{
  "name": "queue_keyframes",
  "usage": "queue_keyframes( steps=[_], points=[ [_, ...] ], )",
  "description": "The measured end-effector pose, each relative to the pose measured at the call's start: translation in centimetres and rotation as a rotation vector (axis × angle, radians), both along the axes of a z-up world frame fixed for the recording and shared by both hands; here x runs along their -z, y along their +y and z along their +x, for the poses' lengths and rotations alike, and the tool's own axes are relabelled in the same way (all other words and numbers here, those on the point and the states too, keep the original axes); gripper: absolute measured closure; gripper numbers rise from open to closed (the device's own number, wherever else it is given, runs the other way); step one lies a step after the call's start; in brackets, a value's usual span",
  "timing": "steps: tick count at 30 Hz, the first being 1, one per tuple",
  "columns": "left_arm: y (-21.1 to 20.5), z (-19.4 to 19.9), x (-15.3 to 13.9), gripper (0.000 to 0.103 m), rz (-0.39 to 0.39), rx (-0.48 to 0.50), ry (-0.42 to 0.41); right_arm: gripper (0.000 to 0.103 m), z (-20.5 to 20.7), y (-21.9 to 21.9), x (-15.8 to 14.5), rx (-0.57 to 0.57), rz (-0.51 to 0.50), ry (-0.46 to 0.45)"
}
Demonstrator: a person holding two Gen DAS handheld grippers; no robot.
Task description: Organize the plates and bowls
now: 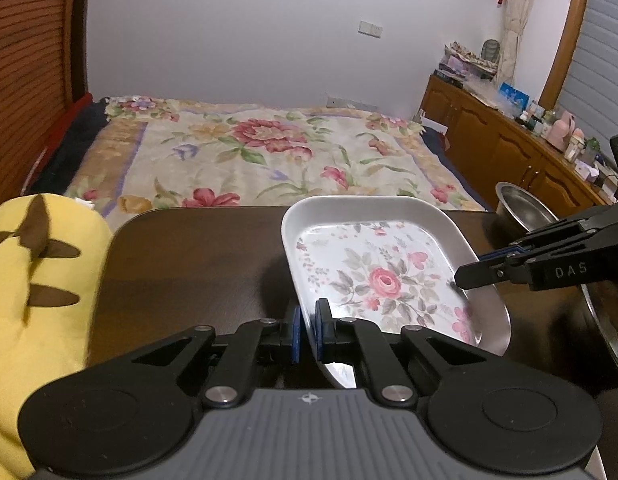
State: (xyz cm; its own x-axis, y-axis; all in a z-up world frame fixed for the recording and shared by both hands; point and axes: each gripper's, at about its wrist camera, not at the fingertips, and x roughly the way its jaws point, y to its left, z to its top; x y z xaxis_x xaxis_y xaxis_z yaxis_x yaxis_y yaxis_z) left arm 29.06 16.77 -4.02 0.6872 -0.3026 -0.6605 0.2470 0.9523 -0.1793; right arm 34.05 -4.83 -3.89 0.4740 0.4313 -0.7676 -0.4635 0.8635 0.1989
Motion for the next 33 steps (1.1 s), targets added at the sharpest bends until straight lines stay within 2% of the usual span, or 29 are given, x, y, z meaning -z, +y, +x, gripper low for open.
queue_keyframes(
  steps=[14, 24, 33],
  points=[
    [1.5, -7.0, -3.4, 0.095, 0.004, -0.004, -0.068, 0.09, -6.7, 1.2, -2.6, -0.009, 0.017, -0.065],
    [1.4, -10.5, -5.5, 0.095, 0.017, 0.0, -0.125, 0.09, -10.4, 1.0, -4.5, -0.007, 0.03, -0.125],
    [0.5, -13.0, -6.3, 0.095, 0.019, 0.024, -0.144, 0.09, -13.2, -0.3, -5.5, 0.002, 0.038, -0.158]
  ],
)
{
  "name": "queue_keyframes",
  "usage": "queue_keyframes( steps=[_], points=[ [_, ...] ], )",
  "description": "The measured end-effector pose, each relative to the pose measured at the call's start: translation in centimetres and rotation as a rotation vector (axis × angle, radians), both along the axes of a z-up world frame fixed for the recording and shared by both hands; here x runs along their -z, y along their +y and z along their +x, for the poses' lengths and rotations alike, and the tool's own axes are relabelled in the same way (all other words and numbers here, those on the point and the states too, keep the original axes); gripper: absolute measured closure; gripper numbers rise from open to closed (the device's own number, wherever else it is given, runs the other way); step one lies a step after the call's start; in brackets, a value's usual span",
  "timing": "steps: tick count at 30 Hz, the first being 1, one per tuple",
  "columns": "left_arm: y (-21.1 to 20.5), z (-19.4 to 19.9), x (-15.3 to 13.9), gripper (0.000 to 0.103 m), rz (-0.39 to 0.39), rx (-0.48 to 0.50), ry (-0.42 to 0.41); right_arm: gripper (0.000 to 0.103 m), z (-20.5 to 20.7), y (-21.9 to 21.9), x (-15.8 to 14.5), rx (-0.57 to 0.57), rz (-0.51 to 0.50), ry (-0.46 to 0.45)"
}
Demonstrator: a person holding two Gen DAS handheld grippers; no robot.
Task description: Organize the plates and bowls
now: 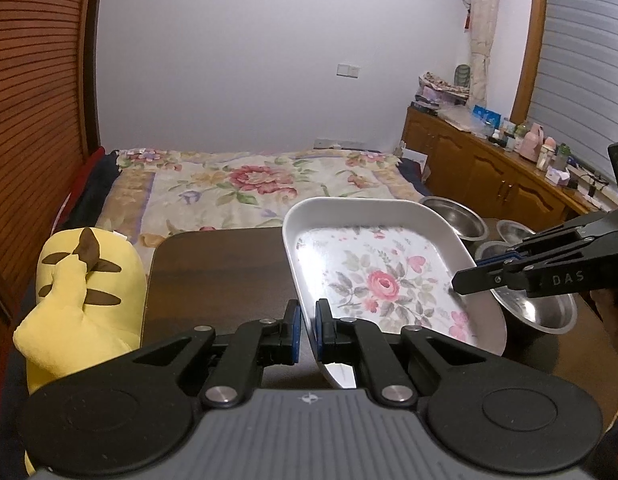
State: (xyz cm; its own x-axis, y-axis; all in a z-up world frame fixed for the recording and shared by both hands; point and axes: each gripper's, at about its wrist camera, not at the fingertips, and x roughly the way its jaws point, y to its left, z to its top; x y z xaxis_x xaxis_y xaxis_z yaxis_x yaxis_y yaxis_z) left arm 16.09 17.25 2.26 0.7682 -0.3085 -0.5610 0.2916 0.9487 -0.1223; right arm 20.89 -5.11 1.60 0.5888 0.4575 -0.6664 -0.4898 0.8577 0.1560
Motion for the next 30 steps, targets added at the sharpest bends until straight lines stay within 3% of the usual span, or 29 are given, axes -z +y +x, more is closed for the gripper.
queue_keyframes(
  steps=[13, 30],
  points=[
    [-1.0, -2.2, -0.5, 0.095, 0.023, 0.033, -0.008, 0.09, -1.6, -1.2, 0.2, -0.002, 0.024, -0.004],
    [-2.3, -4.5, 2.3, 0.095, 0.024, 0.054, 0.054, 0.09, -3.4, -2.5, 2.7, -0.018, 0.029, 0.033]
  ],
)
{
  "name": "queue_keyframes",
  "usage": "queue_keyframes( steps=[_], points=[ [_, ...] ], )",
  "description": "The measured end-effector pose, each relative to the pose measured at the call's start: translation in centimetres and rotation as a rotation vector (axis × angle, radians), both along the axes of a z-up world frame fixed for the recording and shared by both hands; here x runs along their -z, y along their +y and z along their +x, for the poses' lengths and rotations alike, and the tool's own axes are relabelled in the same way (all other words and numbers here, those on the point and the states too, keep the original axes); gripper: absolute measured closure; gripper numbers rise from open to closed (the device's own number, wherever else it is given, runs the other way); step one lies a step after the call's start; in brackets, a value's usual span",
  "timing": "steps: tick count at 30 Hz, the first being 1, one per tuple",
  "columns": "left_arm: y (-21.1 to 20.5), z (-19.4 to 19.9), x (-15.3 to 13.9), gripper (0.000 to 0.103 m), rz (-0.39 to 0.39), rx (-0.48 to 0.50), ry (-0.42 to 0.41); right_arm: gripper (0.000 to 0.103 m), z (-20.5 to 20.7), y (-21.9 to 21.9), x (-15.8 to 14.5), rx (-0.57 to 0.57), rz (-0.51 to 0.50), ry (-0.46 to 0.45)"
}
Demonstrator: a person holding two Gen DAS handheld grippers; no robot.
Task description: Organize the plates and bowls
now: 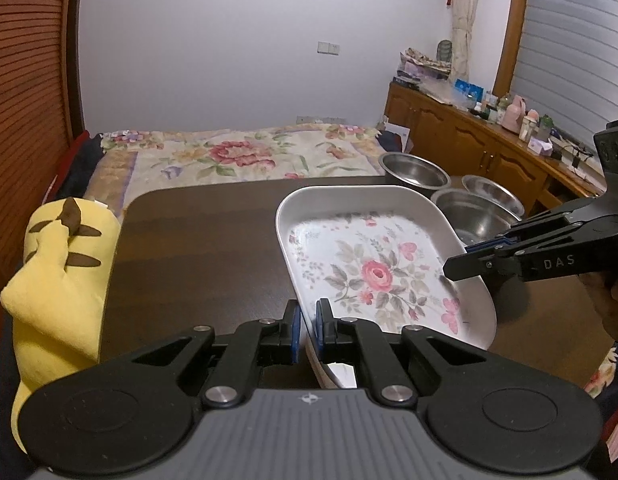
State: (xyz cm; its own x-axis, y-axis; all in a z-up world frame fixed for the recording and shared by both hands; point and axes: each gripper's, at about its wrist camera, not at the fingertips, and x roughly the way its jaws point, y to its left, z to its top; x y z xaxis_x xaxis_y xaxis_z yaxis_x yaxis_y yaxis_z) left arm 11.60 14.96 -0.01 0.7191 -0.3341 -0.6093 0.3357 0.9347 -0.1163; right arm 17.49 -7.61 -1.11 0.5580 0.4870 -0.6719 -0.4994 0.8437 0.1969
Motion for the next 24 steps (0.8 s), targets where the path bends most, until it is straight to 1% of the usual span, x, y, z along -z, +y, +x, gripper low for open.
queue_keyframes(
  steps=[7, 11, 16, 24],
  points=[
    [-0.8, -0.9, 1.4, 0.095, -0.006, 0.005, 0.03, 0.09, -1.0, -0.6, 0.8, 0.0, 0.005, 0.015],
    [-1.2, -1.7, 2.0, 0.095, -0.014, 0.007, 0.038, 0.09, -1.7, -0.7, 1.3, -0.005, -0.015, 0.008],
    [-1.4, -2.3, 2.6, 0.094, -0.042, 0.008, 0.052, 0.09, -2.2, -1.3, 1.4, 0.0, 0.005, 0.001],
    [-1.7, -2.5, 2.9, 0.095, -0.024, 0.016, 0.048, 0.09, -2.7, -1.5, 2.0, 0.003, 0.015, -0.03]
  ],
)
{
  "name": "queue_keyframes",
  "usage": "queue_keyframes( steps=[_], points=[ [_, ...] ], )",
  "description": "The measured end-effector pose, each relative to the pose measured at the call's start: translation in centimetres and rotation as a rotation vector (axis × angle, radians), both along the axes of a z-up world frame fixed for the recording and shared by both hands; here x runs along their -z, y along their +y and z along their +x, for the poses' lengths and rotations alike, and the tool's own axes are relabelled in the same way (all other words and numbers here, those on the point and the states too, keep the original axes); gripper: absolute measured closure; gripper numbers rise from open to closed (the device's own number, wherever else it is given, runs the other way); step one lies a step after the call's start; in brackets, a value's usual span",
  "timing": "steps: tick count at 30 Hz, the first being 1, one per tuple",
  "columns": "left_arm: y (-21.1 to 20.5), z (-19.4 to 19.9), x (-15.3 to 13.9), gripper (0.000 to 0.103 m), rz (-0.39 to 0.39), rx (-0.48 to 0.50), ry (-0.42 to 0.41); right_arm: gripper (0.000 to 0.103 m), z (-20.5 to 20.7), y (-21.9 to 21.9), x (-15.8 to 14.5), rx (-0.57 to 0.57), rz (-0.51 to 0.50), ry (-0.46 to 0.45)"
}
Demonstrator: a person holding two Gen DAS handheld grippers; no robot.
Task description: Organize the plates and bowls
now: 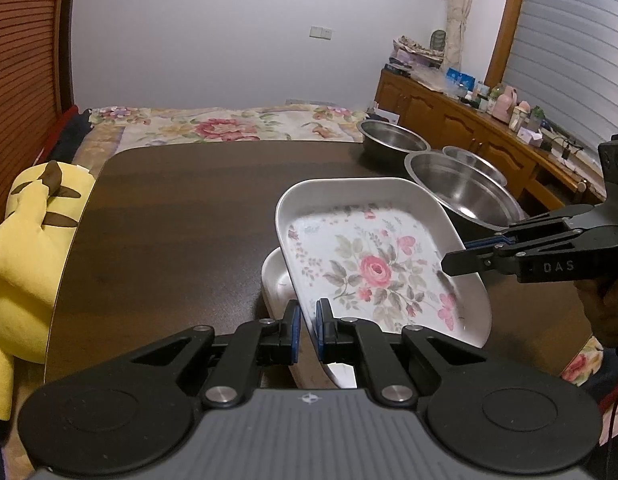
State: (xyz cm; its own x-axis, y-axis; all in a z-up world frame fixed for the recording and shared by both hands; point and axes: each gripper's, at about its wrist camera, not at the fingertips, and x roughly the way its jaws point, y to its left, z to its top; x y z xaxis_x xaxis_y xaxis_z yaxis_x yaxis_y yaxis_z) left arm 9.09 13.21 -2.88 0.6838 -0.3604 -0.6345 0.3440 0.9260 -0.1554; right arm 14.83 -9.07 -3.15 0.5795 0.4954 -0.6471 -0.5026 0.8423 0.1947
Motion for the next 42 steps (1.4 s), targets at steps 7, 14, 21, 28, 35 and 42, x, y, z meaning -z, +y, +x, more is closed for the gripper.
queue_keyframes(
  steps=[7, 14, 21, 28, 35, 42],
  points=[
    [-0.6, 0.1, 0.1, 0.095, 0.032, -0.011, -0.013, 0.09, -0.5, 0.5, 0.3, 0.008, -0.014, -0.03],
    [-1.2, 0.0, 1.3, 0.094, 0.075, -0.018, -0.036, 0.089, -1.6, 1.2, 1.3, 0.052, -0.026, -0.106],
    [-1.3, -0.7, 1.7, 0.093, 0.095, -0.04, -0.069, 0.089, -2.4, 0.7, 1.9, 0.112, 0.048, -0.145],
    [-1.0, -1.1, 2.7, 0.089, 0.077, -0.059, -0.058, 0.088, -3.0, 0.4, 2.8, 0.128, 0.079, -0.178],
    [-1.0, -0.8, 2.8, 0.089, 0.073, -0.067, -0.061, 0.086, -3.6, 0.4, 3.1, 0.135, 0.079, -0.188],
    [-1.0, -0.8, 2.7, 0.088, 0.08, -0.074, -0.061, 0.085, -3.6, -0.1, 3.3, 0.156, 0.124, -0.186]
  ],
)
